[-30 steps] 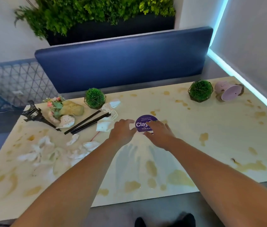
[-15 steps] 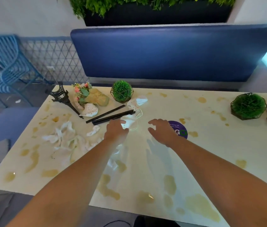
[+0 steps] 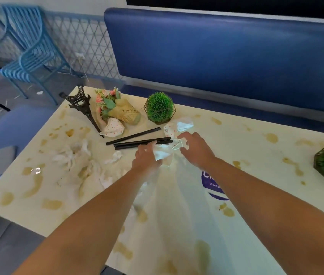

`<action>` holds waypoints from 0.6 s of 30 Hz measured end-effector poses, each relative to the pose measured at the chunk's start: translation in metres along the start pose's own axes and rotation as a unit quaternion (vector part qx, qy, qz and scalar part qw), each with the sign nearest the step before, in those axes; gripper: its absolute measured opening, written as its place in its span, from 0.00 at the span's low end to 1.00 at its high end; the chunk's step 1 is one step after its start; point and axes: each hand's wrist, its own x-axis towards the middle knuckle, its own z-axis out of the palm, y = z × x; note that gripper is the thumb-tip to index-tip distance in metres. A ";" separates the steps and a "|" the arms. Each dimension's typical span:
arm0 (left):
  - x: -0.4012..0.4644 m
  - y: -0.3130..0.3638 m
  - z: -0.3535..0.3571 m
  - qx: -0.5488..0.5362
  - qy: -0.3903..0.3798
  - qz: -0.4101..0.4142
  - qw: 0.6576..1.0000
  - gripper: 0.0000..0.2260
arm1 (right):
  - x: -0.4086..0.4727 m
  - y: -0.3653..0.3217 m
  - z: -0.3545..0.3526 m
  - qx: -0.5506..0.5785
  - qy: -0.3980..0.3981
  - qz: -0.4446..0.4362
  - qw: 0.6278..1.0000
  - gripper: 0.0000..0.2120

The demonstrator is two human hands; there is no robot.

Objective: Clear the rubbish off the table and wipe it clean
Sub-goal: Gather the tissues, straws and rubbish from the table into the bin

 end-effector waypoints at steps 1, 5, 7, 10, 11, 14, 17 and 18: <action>0.003 -0.001 0.001 -0.004 0.003 0.004 1.000 0.31 | 0.004 -0.001 0.001 -0.012 -0.005 -0.010 1.000 0.18; 0.012 0.001 0.004 -0.009 0.000 0.005 1.000 0.29 | 0.018 -0.001 0.002 -0.058 -0.041 -0.039 0.997 0.23; 0.016 0.001 0.005 -0.007 -0.012 0.002 1.000 0.29 | 0.024 0.000 0.005 -0.082 -0.061 -0.038 0.994 0.23; 0.019 0.001 0.006 -0.031 -0.033 0.001 0.999 0.27 | 0.026 0.003 0.009 -0.081 -0.061 -0.026 0.994 0.21; 0.019 0.001 0.006 -0.040 -0.038 0.002 0.998 0.26 | 0.025 0.003 0.010 -0.076 -0.052 -0.021 0.996 0.20; 0.017 -0.001 0.007 -0.052 -0.048 0.006 0.997 0.24 | 0.020 0.005 0.011 -0.071 -0.011 0.000 0.997 0.16; 0.015 -0.001 0.005 -0.061 -0.055 0.010 0.997 0.21 | 0.012 0.008 0.007 -0.083 0.021 0.024 0.996 0.11; 0.014 -0.001 0.003 -0.067 -0.055 0.014 0.996 0.21 | 0.009 0.010 0.006 -0.081 0.025 0.037 0.996 0.10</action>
